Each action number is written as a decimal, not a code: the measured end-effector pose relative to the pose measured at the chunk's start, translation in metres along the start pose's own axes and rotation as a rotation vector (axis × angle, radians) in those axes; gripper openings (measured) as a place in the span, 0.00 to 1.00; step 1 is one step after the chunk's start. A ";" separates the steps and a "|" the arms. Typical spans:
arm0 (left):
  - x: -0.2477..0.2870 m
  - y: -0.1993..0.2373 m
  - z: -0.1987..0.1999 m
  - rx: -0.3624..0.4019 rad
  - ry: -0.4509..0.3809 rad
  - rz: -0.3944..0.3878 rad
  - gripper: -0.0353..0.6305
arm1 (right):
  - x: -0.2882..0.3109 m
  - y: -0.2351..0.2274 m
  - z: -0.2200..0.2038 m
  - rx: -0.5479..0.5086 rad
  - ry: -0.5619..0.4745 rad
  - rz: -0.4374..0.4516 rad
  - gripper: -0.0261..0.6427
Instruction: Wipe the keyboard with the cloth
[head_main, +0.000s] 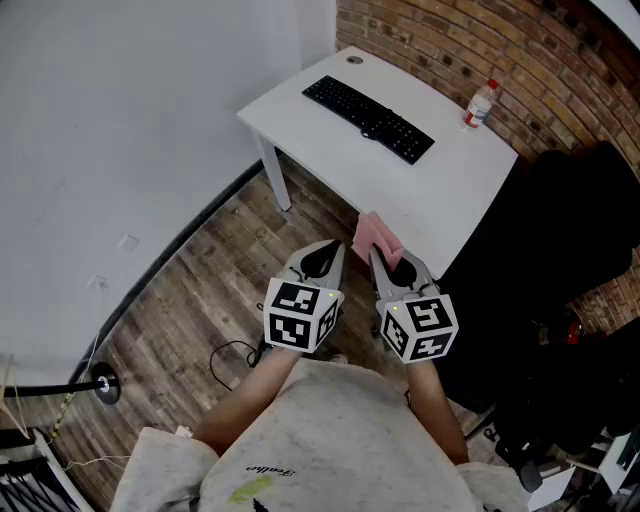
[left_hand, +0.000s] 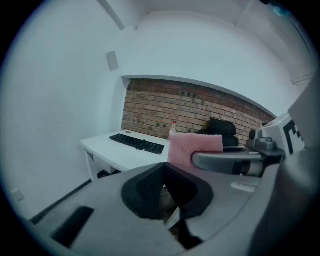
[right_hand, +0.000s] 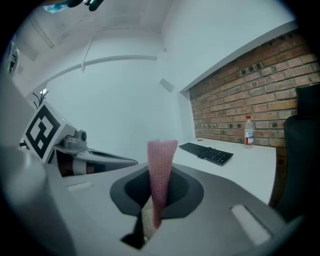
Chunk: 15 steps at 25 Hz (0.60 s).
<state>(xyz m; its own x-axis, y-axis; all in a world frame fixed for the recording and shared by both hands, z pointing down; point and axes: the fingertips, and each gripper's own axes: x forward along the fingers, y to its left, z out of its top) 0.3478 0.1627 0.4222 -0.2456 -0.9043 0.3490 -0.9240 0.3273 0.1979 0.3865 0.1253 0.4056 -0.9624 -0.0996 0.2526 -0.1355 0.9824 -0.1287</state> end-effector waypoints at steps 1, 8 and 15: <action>0.001 0.001 0.000 -0.002 0.001 -0.001 0.04 | 0.002 0.000 0.000 0.003 -0.001 0.001 0.07; 0.009 0.020 0.003 -0.012 0.005 -0.005 0.04 | 0.023 0.004 -0.002 0.016 0.013 0.013 0.07; 0.030 0.065 0.013 -0.039 0.009 -0.014 0.04 | 0.072 0.005 0.001 0.019 0.045 0.014 0.07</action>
<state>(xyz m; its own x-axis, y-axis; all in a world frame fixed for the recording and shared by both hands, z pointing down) 0.2768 0.1535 0.4336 -0.2302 -0.9062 0.3547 -0.9151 0.3256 0.2379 0.3163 0.1232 0.4226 -0.9528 -0.0787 0.2932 -0.1272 0.9804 -0.1501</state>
